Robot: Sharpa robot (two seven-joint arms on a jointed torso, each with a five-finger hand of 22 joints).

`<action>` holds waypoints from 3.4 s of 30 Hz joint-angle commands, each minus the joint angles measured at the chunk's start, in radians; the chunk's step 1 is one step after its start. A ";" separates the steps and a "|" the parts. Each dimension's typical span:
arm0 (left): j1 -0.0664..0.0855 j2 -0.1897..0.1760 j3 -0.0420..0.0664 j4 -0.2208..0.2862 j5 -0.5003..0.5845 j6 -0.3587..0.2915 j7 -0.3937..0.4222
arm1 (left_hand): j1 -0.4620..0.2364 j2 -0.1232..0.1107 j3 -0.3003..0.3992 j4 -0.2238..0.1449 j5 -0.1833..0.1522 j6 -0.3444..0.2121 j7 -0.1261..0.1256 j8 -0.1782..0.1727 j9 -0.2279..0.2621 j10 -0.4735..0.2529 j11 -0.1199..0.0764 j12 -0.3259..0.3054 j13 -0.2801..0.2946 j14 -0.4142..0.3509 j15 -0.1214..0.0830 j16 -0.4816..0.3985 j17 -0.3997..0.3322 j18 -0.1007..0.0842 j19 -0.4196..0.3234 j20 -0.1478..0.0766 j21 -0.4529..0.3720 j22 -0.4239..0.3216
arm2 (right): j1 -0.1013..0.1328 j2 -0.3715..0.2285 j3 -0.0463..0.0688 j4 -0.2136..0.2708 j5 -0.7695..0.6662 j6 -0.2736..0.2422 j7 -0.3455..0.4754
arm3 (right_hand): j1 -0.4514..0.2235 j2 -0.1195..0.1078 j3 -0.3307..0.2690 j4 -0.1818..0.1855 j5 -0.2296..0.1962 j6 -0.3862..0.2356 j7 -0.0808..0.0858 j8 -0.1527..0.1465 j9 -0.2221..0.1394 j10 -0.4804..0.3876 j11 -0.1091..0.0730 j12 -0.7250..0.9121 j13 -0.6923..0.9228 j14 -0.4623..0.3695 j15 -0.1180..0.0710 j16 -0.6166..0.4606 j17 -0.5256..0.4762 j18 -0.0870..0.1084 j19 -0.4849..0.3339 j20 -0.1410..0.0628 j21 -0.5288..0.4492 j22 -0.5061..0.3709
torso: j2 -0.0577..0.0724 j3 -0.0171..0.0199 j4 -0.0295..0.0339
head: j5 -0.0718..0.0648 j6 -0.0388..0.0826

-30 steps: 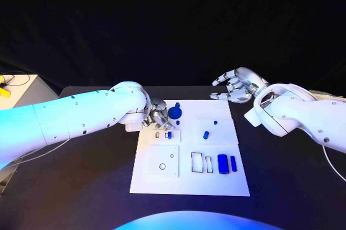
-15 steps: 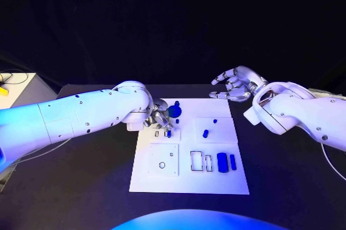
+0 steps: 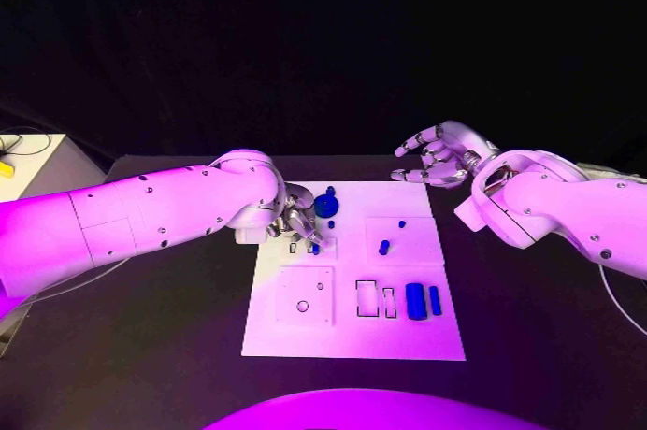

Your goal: Assemble the parts on the task board

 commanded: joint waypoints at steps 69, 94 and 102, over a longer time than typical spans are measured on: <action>-0.001 -0.102 0.000 0.100 0.147 -0.241 0.018 | -0.080 -0.018 0.523 -0.372 0.445 0.073 -0.050 0.031 0.325 0.152 -0.054 0.065 0.125 0.095 -0.058 0.045 0.229 -0.033 0.063 -0.040 0.066 0.097 | -0.006 -0.006 -0.002 -0.011 -0.006 0.039 -0.009 | -0.010 0.003 0.011 -0.001 0.006 0.003 -0.003 0.011 -0.002 -0.003 -0.003 -0.001 0.036 0.067 0.003 -0.005 0.145 0.008 -0.009 0.000 -0.008 0.052 | -0.001 0.0025 0.0021 | 0.002 -0.016; -0.053 -0.141 -0.039 0.181 0.005 -0.423 0.022 | -0.078 -0.020 0.525 -0.377 0.453 0.078 -0.053 0.032 0.330 0.160 -0.057 0.074 0.138 0.095 -0.061 0.045 0.228 -0.036 0.072 -0.043 0.072 0.109 | -0.014 -0.008 -0.004 -0.017 -0.013 0.040 -0.008 | -0.010 0.003 0.011 -0.001 0.006 0.003 -0.003 0.011 -0.002 -0.003 -0.003 -0.001 0.036 0.067 0.003 -0.005 0.145 0.008 -0.009 0.000 -0.008 0.052 | -0.003 0.0034 0.0073 | 0.008 -0.034; -0.068 -0.136 -0.041 0.185 -0.012 -0.441 0.022 | -0.078 -0.021 0.526 -0.377 0.453 0.079 -0.054 0.032 0.330 0.162 -0.058 0.076 0.140 0.094 -0.061 0.043 0.225 -0.036 0.075 -0.043 0.074 0.113 | -0.017 -0.009 -0.004 -0.017 -0.013 0.042 -0.007 | -0.012 0.002 0.012 -0.001 0.006 0.002 -0.003 0.012 -0.003 -0.003 -0.004 0.000 0.036 0.068 0.002 -0.005 0.146 0.008 -0.008 0.000 -0.007 0.053 | -0.002 0.0034 0.0064 | 0.008 -0.039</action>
